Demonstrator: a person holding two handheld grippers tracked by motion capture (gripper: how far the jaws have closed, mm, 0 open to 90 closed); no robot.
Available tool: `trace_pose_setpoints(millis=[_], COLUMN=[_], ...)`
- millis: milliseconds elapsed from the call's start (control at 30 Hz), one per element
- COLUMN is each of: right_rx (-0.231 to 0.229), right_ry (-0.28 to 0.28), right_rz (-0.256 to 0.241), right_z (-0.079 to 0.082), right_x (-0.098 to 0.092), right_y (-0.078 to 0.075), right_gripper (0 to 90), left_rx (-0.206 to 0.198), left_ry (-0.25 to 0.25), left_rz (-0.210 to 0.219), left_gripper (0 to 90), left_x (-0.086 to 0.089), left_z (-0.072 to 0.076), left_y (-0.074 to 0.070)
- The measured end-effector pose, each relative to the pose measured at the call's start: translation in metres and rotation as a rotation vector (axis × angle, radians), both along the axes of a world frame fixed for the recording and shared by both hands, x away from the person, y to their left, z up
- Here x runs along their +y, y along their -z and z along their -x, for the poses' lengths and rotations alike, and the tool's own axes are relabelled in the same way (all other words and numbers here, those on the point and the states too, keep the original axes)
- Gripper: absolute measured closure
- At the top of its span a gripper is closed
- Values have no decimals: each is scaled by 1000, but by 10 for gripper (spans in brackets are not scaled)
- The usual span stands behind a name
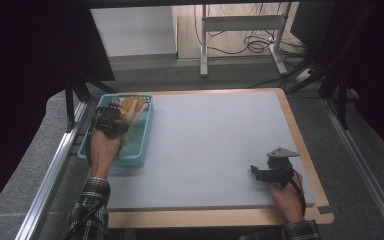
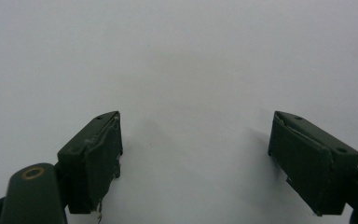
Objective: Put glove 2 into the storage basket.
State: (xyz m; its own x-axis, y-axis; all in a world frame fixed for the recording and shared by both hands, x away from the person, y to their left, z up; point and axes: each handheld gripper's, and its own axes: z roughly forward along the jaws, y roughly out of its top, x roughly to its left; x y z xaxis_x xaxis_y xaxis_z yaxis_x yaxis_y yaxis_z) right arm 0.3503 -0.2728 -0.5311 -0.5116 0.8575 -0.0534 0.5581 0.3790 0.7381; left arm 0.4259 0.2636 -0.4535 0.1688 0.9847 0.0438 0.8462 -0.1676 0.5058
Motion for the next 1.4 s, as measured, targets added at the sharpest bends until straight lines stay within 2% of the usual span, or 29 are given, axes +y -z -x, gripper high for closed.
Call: trace_pose_setpoints(millis=[67, 333, 567, 667, 700, 733, 767, 800, 833, 867, 1000, 1167, 1267, 1333, 1400], right_rx=[0, 0, 0, 0, 0, 0, 0, 0, 0, 0, 0, 1, 0, 0, 1], right_ry=[0, -1, -1, -2, -2, -2, -2, -1, -2, -2, -1, -1, -1, -1, -1], right_rz=[0, 0, 0, 0, 0, 0, 0, 0, 0, 0, 0, 0, 1, 1, 0], right_z=[0, 0, 0, 0, 0, 0, 0, 0, 0, 0, 0, 0, 0, 0, 0], right_x=[0, 0, 0, 0, 0, 0, 0, 0, 0, 0, 0, 0, 0, 0, 0], right_y=[0, 0, 0, 0, 0, 0, 0, 0, 0, 0, 0, 0, 0, 0, 0], right_gripper=[172, 172, 171, 171, 171, 171, 171, 171, 171, 171, 171, 171, 171, 171, 171], left_rx=[44, 113, 153, 194, 213, 225, 231, 240, 241, 223, 194, 102, 60, 44, 25], left_ry=[-14, -24, 38, 90, 92, 84, 81, 81, 83, 84, 98, 77, 67, 71, 72], left_rz=[-18, -53, -52, -50, -61, -73, -76, -68, -59, -45, -15, 22, 49, 74, 91], left_gripper=[647, 629, 589, 478, 407, 407, 356, 268, 247, 225, 167, 149, 221, 294, 328], left_x=[0, -6, -22, -28, -29, -28, -25, -22, -19, -15, -11, -4, 0, 1, 2], left_z=[-10, -28, -37, -41, -42, -42, -43, -43, -42, -40, -36, -29, -26, -24, -23], left_y=[9, 24, 35, 42, 44, 45, 46, 46, 46, 43, 35, 17, 11, 11, 11])
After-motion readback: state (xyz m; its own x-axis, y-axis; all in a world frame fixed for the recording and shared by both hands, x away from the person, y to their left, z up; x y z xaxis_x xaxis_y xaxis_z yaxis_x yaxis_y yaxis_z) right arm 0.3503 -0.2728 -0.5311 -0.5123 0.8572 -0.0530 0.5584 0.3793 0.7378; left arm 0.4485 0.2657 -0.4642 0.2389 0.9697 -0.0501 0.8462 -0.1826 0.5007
